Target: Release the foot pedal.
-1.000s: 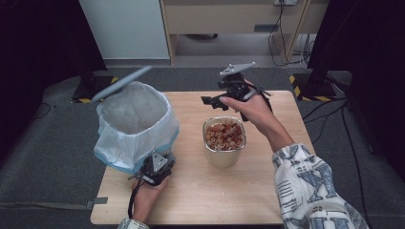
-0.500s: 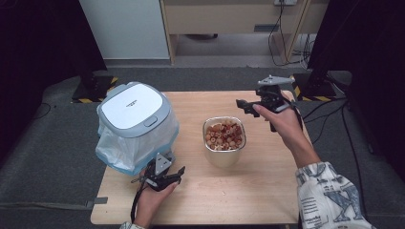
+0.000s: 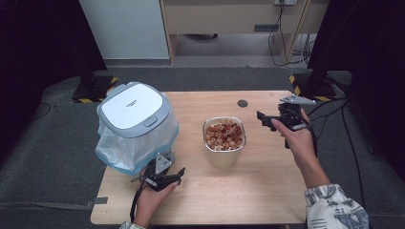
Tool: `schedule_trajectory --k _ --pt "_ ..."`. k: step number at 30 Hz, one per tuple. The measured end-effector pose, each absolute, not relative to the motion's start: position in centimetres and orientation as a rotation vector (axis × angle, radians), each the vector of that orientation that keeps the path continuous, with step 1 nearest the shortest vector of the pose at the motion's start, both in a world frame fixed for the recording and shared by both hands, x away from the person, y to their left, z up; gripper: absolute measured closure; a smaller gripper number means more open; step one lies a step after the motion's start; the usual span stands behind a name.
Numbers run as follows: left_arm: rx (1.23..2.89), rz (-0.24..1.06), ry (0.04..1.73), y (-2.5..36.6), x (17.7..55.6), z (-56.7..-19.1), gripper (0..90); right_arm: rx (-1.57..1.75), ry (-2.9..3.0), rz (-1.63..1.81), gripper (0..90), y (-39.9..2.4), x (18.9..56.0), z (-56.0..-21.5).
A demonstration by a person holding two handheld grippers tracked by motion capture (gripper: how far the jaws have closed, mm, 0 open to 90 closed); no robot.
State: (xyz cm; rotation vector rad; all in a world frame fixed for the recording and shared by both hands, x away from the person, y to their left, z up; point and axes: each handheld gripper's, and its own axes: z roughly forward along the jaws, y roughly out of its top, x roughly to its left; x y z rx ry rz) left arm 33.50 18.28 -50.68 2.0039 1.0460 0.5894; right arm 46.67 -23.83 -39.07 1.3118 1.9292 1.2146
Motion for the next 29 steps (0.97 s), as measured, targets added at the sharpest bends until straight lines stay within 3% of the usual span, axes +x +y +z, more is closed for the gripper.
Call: schedule_trajectory --k 20,23,29 --pt "2.023 0.579 1.028 18.4 33.6 -51.0 24.8 1.479 1.980 1.021 6.9 -25.1 43.7 -48.2" --pt "2.020 0.581 1.029 18.5 33.6 -51.0 24.7 1.546 2.028 0.949 6.5 -24.8 43.7 -50.8" --pt "2.020 0.576 1.030 18.5 33.7 -51.0 24.4 1.588 2.043 0.901 6.3 -24.5 44.1 -51.8"
